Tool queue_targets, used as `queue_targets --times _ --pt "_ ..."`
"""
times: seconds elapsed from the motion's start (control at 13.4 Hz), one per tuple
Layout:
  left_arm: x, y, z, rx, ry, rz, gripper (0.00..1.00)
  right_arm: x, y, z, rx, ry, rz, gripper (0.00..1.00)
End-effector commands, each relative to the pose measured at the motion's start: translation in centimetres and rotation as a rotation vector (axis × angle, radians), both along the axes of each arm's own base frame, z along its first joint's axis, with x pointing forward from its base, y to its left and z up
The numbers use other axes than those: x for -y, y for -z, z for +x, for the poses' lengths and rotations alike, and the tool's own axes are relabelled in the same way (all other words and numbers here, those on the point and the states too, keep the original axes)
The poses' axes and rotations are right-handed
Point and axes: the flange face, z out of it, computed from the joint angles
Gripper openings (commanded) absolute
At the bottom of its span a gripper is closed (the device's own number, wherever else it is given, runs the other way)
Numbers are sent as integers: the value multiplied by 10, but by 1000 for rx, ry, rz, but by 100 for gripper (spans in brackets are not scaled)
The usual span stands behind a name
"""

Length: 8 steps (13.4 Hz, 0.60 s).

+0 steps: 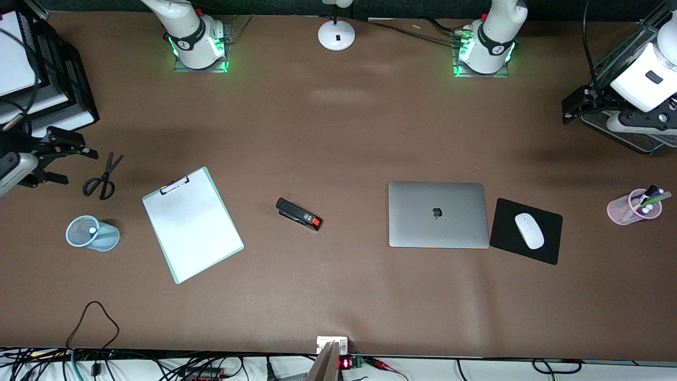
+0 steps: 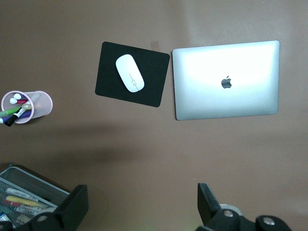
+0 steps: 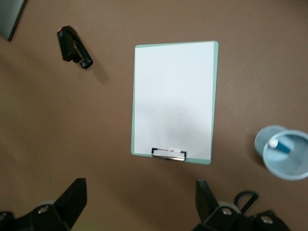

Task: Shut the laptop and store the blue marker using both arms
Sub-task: 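Open the right gripper, releasing the marker, and withdraw it from the cup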

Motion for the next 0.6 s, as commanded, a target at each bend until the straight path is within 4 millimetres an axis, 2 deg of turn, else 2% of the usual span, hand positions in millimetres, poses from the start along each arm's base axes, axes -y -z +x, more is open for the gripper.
queue_targets --times 0.0,0.22,0.37,0.52 --pt "-1 -7 0 -6 18 -18 100 -17 -6 -13 -62 114 -65 100" --pt "-1 -6 0 -17 16 -17 100 -33 -12 -21 -151 285 -170 100" --pt "-1 -6 -1 -17 17 -19 100 -32 -25 -35 -225 457 -237 100" --pt "-4 -6 -1 -17 13 -19 100 -32 -45 -39 -204 465 -357 100"
